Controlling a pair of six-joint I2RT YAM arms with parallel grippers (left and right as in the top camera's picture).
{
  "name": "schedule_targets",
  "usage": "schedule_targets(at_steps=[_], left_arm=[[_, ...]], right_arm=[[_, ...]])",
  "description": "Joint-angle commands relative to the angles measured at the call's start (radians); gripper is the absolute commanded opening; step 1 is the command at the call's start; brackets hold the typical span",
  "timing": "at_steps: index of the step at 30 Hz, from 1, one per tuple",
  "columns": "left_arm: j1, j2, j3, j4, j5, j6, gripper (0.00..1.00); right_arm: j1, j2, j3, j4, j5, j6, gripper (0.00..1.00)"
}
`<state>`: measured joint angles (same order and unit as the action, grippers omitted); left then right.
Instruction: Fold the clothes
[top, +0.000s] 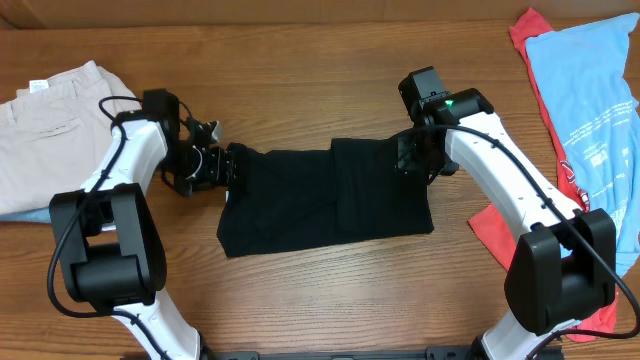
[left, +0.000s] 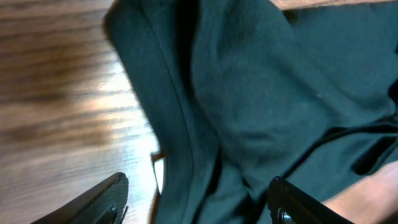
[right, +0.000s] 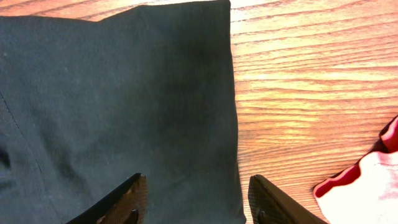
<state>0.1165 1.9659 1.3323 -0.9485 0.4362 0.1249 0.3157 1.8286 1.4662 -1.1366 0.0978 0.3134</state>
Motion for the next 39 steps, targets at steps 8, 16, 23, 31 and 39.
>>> schedule_targets(at_steps=[8,16,23,31,39], left_arm=[[-0.098,0.008,-0.127,0.145,0.04,0.031,0.75],[-0.142,0.009,-0.127,0.148,0.031,-0.004,0.65],[-0.14,0.008,-0.127,0.108,-0.077,-0.045,0.24],[-0.054,0.008,-0.079,0.002,-0.35,-0.127,0.04],[0.141,0.008,0.153,-0.128,-0.359,-0.156,0.04]], right_arm=[[-0.004,-0.022,0.024,0.003,0.014,0.001,0.56],[-0.004,-0.022,0.024,-0.006,0.014,0.0,0.56],[-0.004,-0.022,0.024,-0.013,0.014,0.0,0.56],[-0.004,-0.022,0.024,-0.014,0.014,0.001,0.56],[-0.004,-0.022,0.024,-0.016,0.014,0.001,0.56]])
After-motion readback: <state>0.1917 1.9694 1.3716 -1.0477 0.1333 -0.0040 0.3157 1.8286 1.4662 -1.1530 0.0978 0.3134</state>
